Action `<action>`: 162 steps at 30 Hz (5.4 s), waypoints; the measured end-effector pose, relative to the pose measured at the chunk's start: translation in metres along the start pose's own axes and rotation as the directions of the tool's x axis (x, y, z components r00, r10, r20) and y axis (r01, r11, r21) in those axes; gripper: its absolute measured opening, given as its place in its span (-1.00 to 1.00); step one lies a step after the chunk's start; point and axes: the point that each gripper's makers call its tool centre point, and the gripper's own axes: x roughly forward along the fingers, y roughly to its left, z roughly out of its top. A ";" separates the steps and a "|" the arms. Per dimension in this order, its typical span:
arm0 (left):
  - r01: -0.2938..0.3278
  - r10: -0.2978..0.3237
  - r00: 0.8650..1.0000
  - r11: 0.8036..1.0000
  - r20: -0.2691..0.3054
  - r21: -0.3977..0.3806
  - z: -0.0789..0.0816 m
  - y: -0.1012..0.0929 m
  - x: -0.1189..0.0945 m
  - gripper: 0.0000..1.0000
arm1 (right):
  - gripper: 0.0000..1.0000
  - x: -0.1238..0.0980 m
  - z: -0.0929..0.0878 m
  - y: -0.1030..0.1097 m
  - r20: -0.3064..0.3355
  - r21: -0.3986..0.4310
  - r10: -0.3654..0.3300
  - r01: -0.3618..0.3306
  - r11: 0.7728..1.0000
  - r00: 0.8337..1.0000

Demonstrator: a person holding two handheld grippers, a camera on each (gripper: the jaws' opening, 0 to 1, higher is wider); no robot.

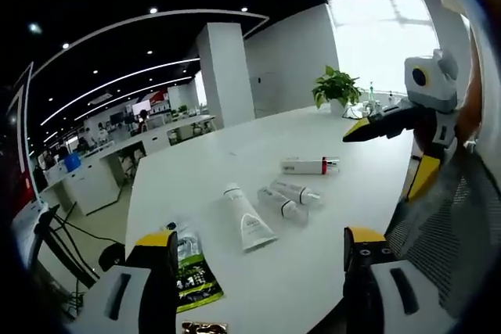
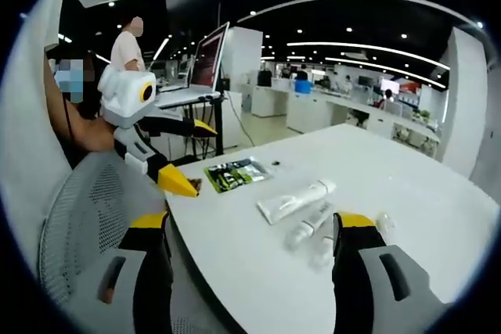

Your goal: Arrange the skincare products in the storage area until every visible bottle or jar stands upright without overlapping.

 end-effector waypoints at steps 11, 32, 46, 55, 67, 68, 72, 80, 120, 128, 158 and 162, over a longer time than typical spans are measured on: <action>0.008 -0.008 1.000 1.000 0.008 -0.007 0.001 -0.001 -0.001 0.79 | 0.64 -0.001 0.001 0.000 0.001 0.000 -0.007 0.007 1.000 1.000; 0.005 -0.006 1.000 0.999 -0.003 -0.032 -0.001 0.001 -0.001 0.71 | 0.60 0.001 -0.004 0.004 -0.024 -0.004 0.005 -0.005 1.000 1.000; -0.004 0.003 1.000 0.999 -0.013 -0.047 -0.003 0.004 -0.002 0.65 | 0.61 0.003 -0.001 0.012 -0.015 0.001 0.035 -0.035 0.999 0.999; 0.000 0.001 1.000 0.999 0.007 -0.055 0.002 0.002 -0.002 0.71 | 0.58 -0.002 0.013 -0.015 0.048 0.022 -0.029 0.028 0.999 0.998; -0.053 0.052 0.999 0.997 -0.016 -0.059 -0.002 0.011 -0.003 0.67 | 0.36 0.032 0.092 -0.107 0.005 -0.052 -0.046 0.046 0.998 0.999; -0.061 0.060 0.998 0.997 -0.022 -0.050 -0.003 0.012 -0.003 0.65 | 0.34 0.039 0.104 -0.119 -0.003 -0.114 -0.066 0.065 0.991 0.998; -0.085 0.083 0.996 0.994 -0.025 -0.072 -0.003 0.018 -0.005 0.64 | 0.12 0.063 0.135 -0.130 -0.001 -0.152 -0.027 0.027 0.988 1.000; -0.042 0.040 0.998 0.998 -0.050 -0.036 -0.007 0.007 -0.002 0.64 | 0.14 0.097 0.144 -0.107 -0.120 -0.239 0.199 -0.222 0.945 0.973; -0.095 0.089 0.973 0.995 -0.211 -0.018 -0.040 0.022 -0.002 0.22 | -0.25 0.218 -0.093 -0.102 -0.929 -0.368 -0.007 -0.926 -0.085 0.369; -0.091 0.084 0.971 0.996 -0.225 -0.024 -0.043 0.021 -0.001 0.19 | -0.32 0.222 -0.091 -0.104 -0.933 -0.361 0.036 -0.928 -0.089 0.359; -0.077 0.063 0.985 0.993 -0.158 -0.086 -0.032 0.019 0.000 0.15 | -0.53 0.226 -0.076 -0.104 -0.854 -0.471 0.125 -0.853 0.226 0.505; -0.086 0.073 0.979 0.994 -0.190 -0.066 -0.038 0.020 0.000 0.23 | -0.54 0.228 -0.053 -0.100 -0.777 -0.513 0.184 -0.774 0.371 0.602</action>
